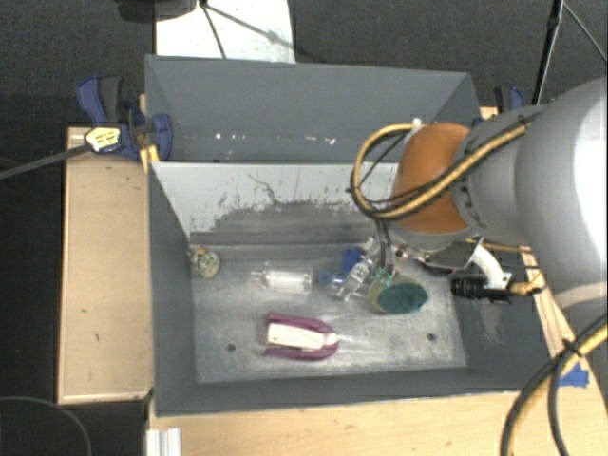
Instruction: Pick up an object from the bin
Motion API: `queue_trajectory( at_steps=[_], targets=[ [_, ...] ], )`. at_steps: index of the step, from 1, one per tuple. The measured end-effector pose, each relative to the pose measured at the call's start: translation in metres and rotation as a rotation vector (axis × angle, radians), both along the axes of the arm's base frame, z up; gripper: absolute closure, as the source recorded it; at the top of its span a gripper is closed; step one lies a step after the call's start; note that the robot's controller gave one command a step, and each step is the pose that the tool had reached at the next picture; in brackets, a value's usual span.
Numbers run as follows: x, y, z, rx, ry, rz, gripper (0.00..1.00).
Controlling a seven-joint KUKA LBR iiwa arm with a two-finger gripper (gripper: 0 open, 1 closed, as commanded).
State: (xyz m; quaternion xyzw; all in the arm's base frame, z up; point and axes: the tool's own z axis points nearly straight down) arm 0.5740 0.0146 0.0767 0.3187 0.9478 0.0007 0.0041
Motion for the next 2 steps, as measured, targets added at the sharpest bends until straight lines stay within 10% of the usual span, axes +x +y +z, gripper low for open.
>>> queue_trajectory(
  at_steps=[2],
  targets=[
    [0.003,0.000,0.106,0.001,0.002,0.017,1.00]
  ],
)
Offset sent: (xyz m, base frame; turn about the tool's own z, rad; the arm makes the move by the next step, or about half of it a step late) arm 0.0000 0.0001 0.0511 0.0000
